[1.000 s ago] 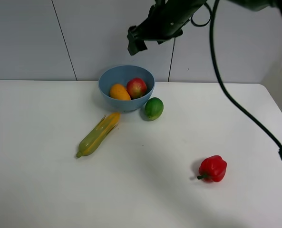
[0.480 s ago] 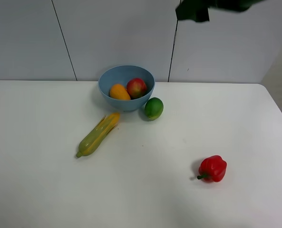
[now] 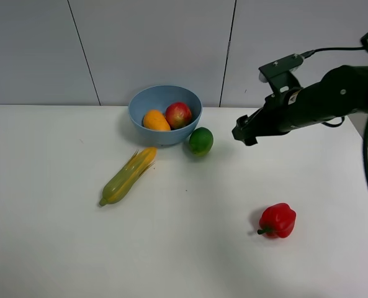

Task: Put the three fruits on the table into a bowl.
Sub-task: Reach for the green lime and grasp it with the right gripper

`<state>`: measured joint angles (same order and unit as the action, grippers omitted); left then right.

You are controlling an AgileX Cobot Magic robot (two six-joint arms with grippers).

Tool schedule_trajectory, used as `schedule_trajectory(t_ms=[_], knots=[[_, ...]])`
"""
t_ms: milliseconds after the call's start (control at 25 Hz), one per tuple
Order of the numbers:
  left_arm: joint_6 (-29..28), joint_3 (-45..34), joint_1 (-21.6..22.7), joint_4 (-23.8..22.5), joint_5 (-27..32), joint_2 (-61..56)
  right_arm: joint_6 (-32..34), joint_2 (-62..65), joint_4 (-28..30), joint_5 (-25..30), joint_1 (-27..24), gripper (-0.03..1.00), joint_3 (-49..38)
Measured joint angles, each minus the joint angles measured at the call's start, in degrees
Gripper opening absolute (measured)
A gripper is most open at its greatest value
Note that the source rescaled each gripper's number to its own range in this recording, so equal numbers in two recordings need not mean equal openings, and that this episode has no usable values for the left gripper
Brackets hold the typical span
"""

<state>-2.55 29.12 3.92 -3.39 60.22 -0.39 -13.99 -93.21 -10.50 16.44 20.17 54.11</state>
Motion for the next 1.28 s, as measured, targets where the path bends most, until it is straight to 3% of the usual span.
schedule_trajectory(t_ms=[320, 640, 1120, 1200, 1280], knots=[[0.00, 0.00, 0.00, 0.00, 0.00, 0.00, -0.45, -19.12, 0.00, -0.99, 4.70, 0.58, 13.13], [0.00, 0.00, 0.00, 0.00, 0.00, 0.00, -0.45, -30.30, -0.63, 1.86, 5.54, 0.58, 26.57], [0.00, 0.00, 0.00, 0.00, 0.00, 0.00, -0.45, -34.75, -2.73, 2.07, 6.54, 0.58, 29.79], [0.00, 0.00, 0.00, 0.00, 0.00, 0.00, -0.45, -35.17, -2.72, 2.23, 6.54, 0.51, 29.79], [0.00, 0.00, 0.00, 0.00, 0.00, 0.00, -0.45, -35.22, -2.72, 2.68, 6.54, 0.33, 29.79]])
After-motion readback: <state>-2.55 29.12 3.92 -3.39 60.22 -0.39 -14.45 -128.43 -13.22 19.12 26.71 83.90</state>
